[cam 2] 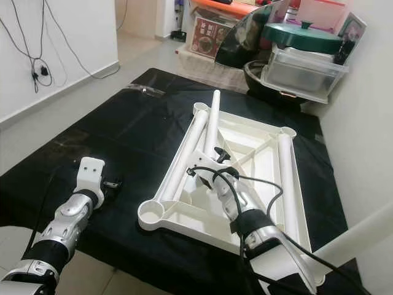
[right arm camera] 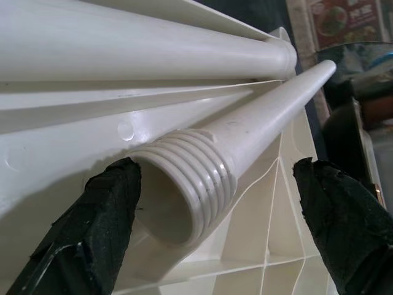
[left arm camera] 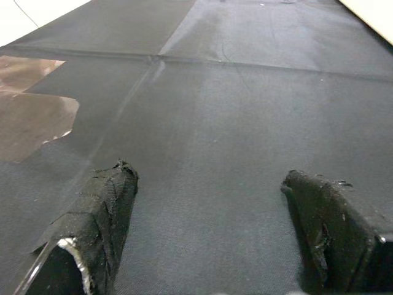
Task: Building children table
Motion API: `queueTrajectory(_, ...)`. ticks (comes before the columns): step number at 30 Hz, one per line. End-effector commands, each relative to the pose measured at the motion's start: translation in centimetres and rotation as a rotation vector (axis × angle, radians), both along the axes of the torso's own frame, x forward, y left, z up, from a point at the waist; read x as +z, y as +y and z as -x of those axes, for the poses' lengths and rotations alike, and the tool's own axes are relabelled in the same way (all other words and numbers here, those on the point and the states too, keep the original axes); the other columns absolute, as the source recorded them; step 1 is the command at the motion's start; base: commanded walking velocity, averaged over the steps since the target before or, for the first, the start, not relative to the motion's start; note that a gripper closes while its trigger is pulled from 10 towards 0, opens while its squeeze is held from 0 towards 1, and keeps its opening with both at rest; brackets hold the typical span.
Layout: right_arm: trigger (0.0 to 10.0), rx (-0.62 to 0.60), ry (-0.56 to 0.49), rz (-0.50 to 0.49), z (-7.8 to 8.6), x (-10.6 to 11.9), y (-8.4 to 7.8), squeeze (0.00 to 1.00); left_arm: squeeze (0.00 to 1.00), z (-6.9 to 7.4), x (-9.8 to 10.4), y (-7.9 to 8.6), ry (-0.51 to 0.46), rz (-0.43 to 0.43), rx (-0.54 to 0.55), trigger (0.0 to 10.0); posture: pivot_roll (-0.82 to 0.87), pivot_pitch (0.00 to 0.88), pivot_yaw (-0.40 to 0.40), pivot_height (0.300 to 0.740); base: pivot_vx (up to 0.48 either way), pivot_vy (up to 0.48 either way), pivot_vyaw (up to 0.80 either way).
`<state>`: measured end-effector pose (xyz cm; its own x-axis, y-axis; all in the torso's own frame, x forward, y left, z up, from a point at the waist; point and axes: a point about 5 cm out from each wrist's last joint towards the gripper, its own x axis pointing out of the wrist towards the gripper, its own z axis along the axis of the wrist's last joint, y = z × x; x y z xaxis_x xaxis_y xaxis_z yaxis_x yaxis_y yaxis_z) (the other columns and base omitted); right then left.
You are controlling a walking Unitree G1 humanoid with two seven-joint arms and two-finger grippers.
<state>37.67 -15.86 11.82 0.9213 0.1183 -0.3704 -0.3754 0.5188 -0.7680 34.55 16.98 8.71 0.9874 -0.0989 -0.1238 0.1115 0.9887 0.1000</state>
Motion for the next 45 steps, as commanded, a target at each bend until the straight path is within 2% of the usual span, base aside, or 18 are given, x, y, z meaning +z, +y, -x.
queueTrajectory(1,10.0,-0.025,0.131,0.06,1.2,-2.5,-1.7,0.0,0.0,0.0,-0.3,-0.5,0.012,-0.009,-0.018,10.0,0.19,0.0,-0.169,0.74,0.0,0.0,0.0)
queueTrajectory(5,10.0,-0.011,0.153,0.071,1.2,-2.4,-2.2,0.0,0.0,0.1,-0.3,-0.5,0.013,-0.008,-0.02,10.0,0.18,0.0,-0.166,0.74,0.0,0.0,0.0)
queueTrajectory(10,10.0,-0.034,0.132,0.083,0.9,-2.2,-2.6,0.0,0.0,0.0,-0.4,-0.6,0.015,-0.008,-0.022,10.0,0.18,0.0,-0.166,0.74,0.0,0.0,0.0)
queueTrajectory(15,10.0,-0.058,0.096,0.127,0.6,-2.0,-2.6,0.0,0.0,0.0,-0.4,-0.8,0.015,-0.006,-0.024,10.0,0.19,0.0,-0.167,0.74,0.0,0.0,0.0)
queueTrajectory(21,10.0,-0.042,0.119,0.18,0.7,-2.2,-2.7,0.0,0.0,0.0,-0.4,-0.6,0.016,-0.009,-0.023,10.0,0.19,0.0,-0.167,0.74,0.0,0.0,0.0)
queueTrajectory(23,10.0,-0.031,0.13,0.213,0.6,-2.1,-3.1,0.0,0.0,0.0,-0.3,-0.5,0.015,-0.012,-0.02,10.0,0.19,0.0,-0.17,0.74,0.0,0.0,0.0)
queueTrajectory(26,10.0,-0.043,0.114,0.201,0.5,-1.8,-3.3,0.0,0.0,0.0,-0.3,-0.5,0.014,-0.01,-0.019,10.0,0.18,0.0,-0.171,0.74,0.0,0.0,0.0)
queueTrajectory(29,10.0,-0.084,0.025,0.146,-0.1,-0.9,-2.8,0.0,0.0,0.1,-0.5,-0.8,0.016,-0.006,-0.023,10.0,0.18,0.0,-0.171,0.74,0.0,0.0,0.0)
queueTrajectory(30,10.0,-0.084,0.025,0.146,-0.1,-0.9,-2.8,0.0,0.0,0.1,-0.5,-0.8,0.016,-0.006,-0.023,10.0,0.18,0.0,-0.171,0.74,0.0,0.0,0.0)
queueTrajectory(32,10.0,-0.133,-0.062,0.106,-0.5,-0.2,-2.3,0.0,0.0,0.1,-0.5,-1.0,0.017,-0.003,-0.028,10.0,0.18,0.0,-0.171,0.74,0.0,0.0,0.0)
queueTrajectory(38,10.0,-0.184,-0.141,0.066,-0.7,0.1,-1.7,0.0,0.0,0.1,-0.5,-1.0,0.017,-0.004,-0.029,10.0,0.19,0.0,-0.168,0.74,0.0,0.0,0.0)
queueTrajectory(41,10.0,-0.215,-0.222,0.045,-0.7,0.1,-1.2,0.0,0.0,0.0,-0.3,-0.8,0.014,-0.007,-0.025,10.0,0.19,0.0,-0.169,0.74,0.0,0.0,0.0)
queueTrajectory(45,10.0,-0.231,-0.253,0.035,-0.6,0.2,-1.2,0.0,0.0,0.0,-0.3,-0.7,0.014,-0.008,-0.023,10.0,0.19,0.0,-0.169,0.74,0.0,0.0,0.0)
